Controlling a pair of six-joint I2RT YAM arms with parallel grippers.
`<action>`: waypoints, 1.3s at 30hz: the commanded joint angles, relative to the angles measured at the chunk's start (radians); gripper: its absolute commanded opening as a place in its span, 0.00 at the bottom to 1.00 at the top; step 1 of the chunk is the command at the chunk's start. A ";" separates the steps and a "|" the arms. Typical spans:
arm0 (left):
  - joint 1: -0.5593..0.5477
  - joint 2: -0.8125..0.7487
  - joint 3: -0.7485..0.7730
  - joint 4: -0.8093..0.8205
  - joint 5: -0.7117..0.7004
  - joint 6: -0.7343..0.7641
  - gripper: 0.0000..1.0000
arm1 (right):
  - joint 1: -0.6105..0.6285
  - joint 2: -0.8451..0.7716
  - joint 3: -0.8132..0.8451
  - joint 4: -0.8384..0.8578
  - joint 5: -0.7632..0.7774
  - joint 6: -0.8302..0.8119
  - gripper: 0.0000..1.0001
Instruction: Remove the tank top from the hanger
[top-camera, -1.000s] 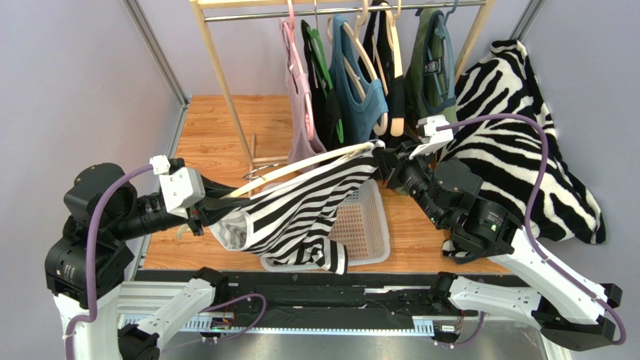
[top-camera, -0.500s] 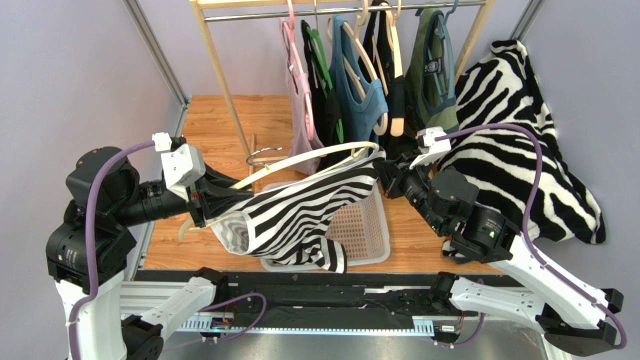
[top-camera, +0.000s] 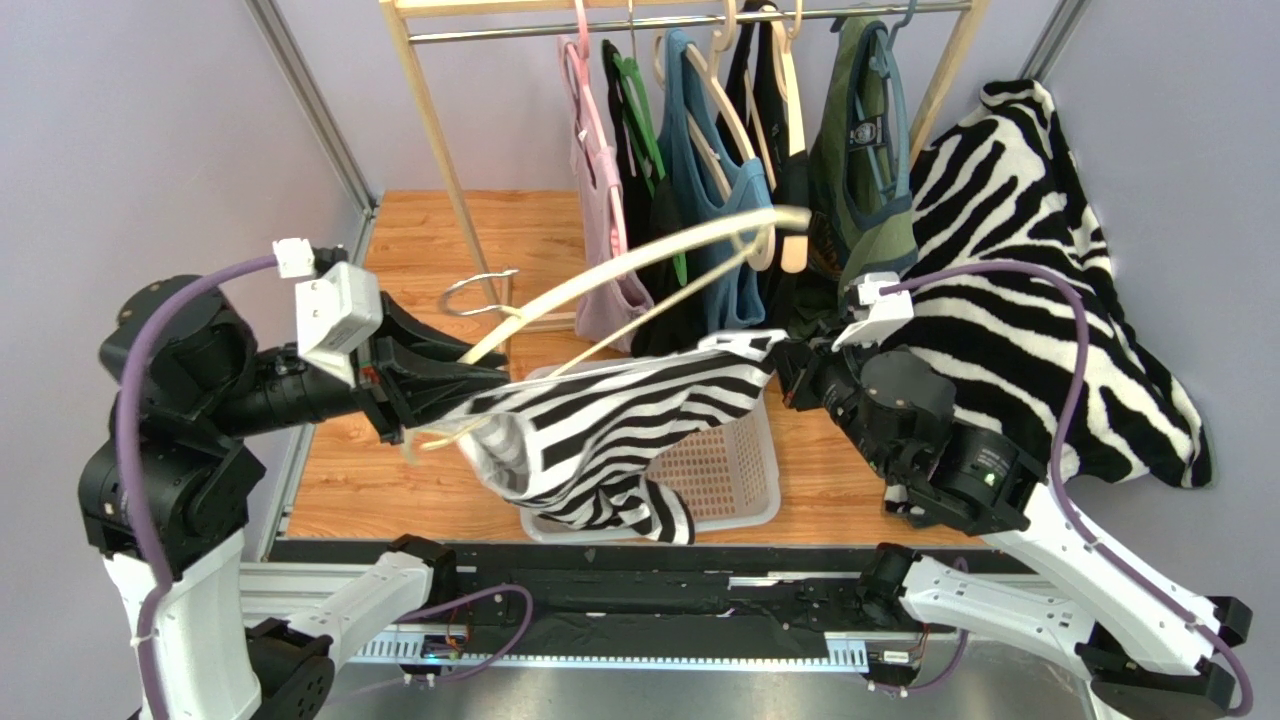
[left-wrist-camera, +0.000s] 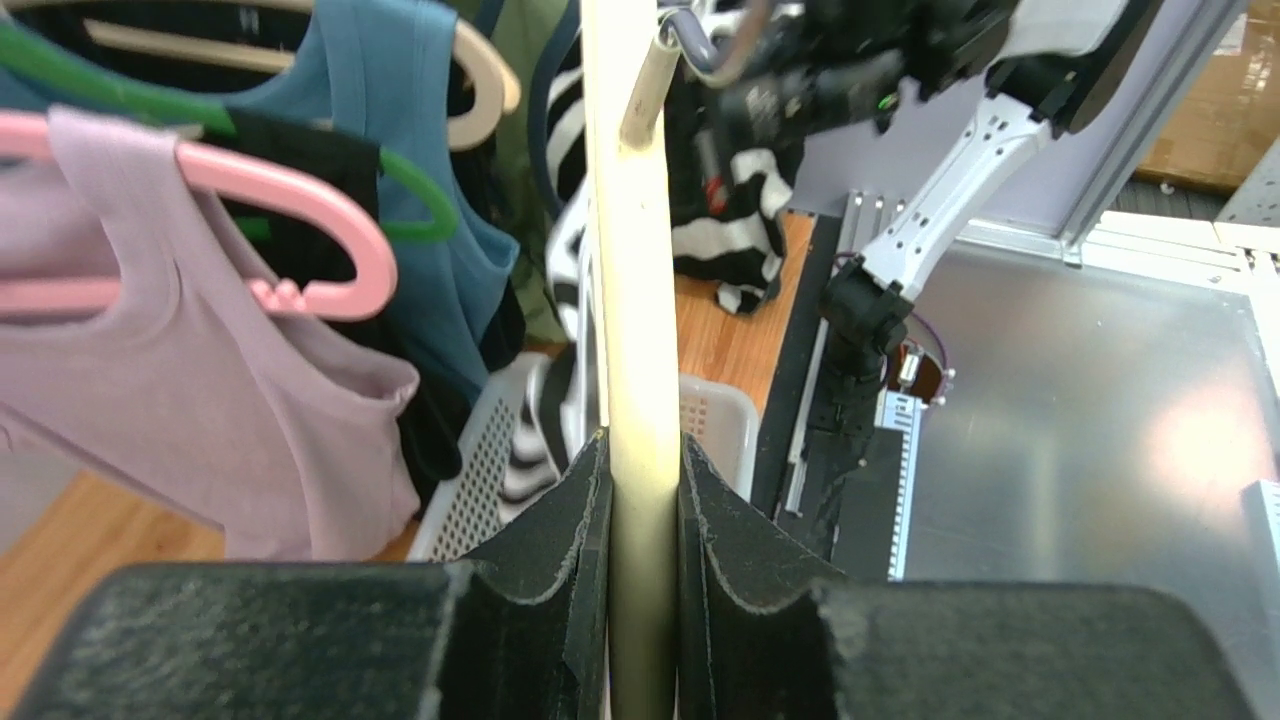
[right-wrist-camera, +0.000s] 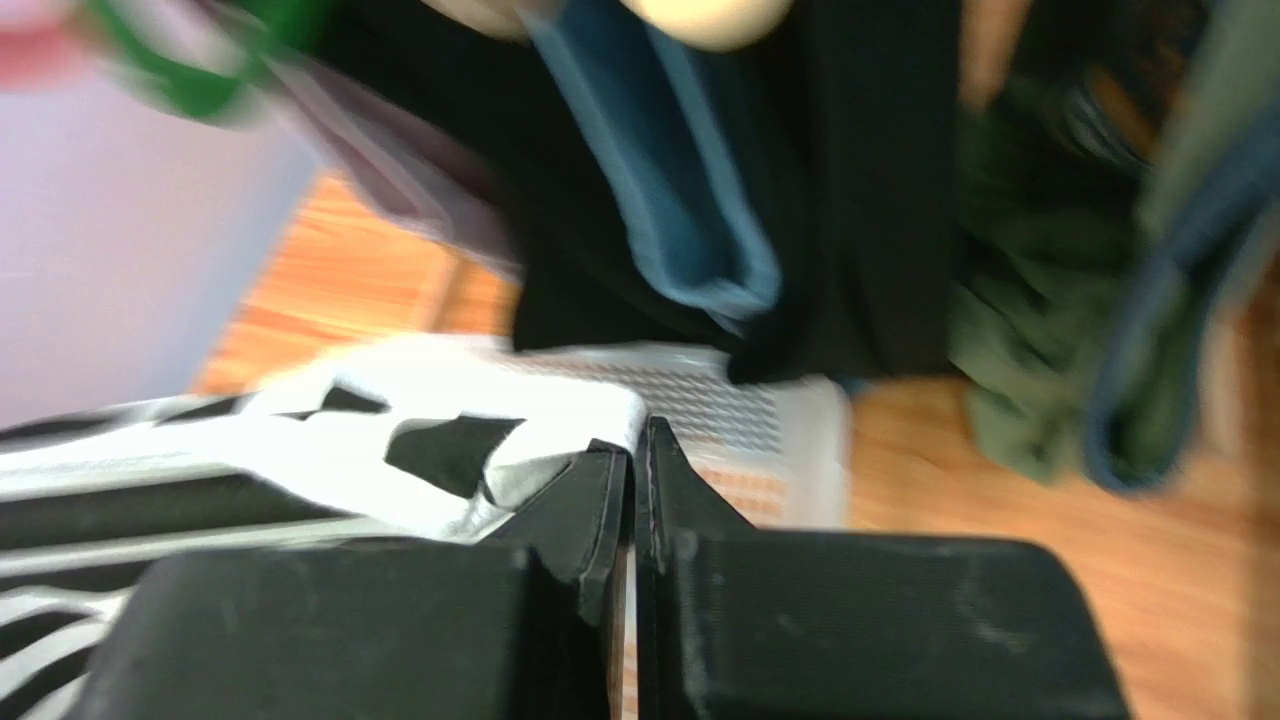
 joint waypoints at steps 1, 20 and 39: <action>0.010 -0.050 0.119 0.151 0.154 -0.094 0.00 | -0.117 -0.042 -0.065 -0.207 0.201 0.007 0.00; -0.034 0.033 -0.143 0.220 -0.080 -0.013 0.00 | 0.156 0.090 0.139 -0.032 0.066 -0.226 0.29; -0.226 0.122 0.107 -0.186 -0.574 0.119 0.00 | 0.454 0.256 0.231 0.103 0.419 -0.476 0.57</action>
